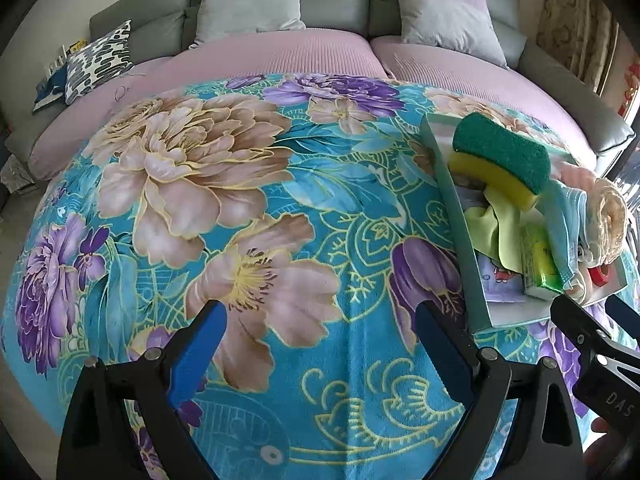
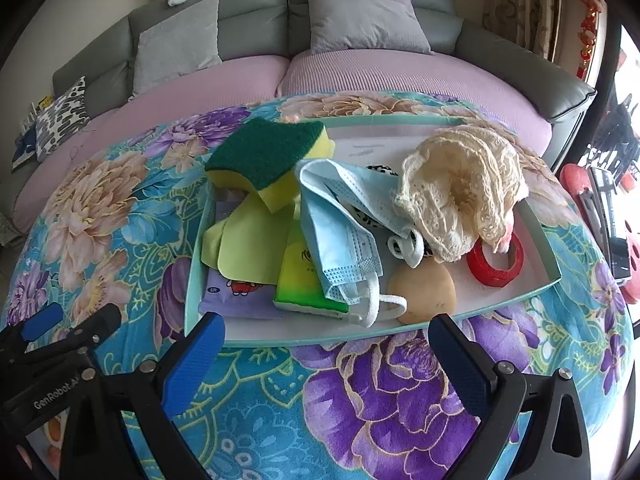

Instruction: Organize soft objects

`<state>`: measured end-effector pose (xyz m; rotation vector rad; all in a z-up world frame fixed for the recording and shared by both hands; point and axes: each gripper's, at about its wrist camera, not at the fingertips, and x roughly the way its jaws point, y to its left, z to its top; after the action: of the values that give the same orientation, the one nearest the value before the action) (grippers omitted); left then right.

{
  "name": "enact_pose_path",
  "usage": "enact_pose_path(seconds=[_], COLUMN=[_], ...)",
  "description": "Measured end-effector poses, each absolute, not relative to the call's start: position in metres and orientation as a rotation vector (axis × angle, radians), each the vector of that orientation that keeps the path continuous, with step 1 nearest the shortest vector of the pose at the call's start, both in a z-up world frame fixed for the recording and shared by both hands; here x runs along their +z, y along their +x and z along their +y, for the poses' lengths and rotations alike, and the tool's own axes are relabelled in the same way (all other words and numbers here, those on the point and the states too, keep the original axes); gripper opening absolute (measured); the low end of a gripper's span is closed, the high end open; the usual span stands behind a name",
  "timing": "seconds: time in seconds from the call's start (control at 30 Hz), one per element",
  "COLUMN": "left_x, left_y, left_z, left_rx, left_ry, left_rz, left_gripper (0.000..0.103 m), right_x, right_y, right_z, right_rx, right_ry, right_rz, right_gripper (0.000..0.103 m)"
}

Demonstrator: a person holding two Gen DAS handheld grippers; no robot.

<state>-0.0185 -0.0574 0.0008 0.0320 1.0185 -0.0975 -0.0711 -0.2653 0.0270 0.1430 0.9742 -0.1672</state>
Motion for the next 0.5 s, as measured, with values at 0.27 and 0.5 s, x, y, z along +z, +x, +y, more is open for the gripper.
enact_pose_path(seconds=[0.27,0.5], left_x=[-0.004,-0.015], left_y=[-0.016,-0.012], left_z=[-0.064,-0.066], left_rx=[-0.113,-0.101], left_ry=[0.065,0.083], left_rz=[1.029,1.037], left_gripper=[0.095,0.095], right_x=[0.021,0.015], right_y=[-0.07,-0.067], right_z=[-0.266,-0.268], right_rx=[-0.179,-0.188], right_ry=[0.128,0.117], right_rz=[0.986,0.994], right_gripper=[0.103,0.103])
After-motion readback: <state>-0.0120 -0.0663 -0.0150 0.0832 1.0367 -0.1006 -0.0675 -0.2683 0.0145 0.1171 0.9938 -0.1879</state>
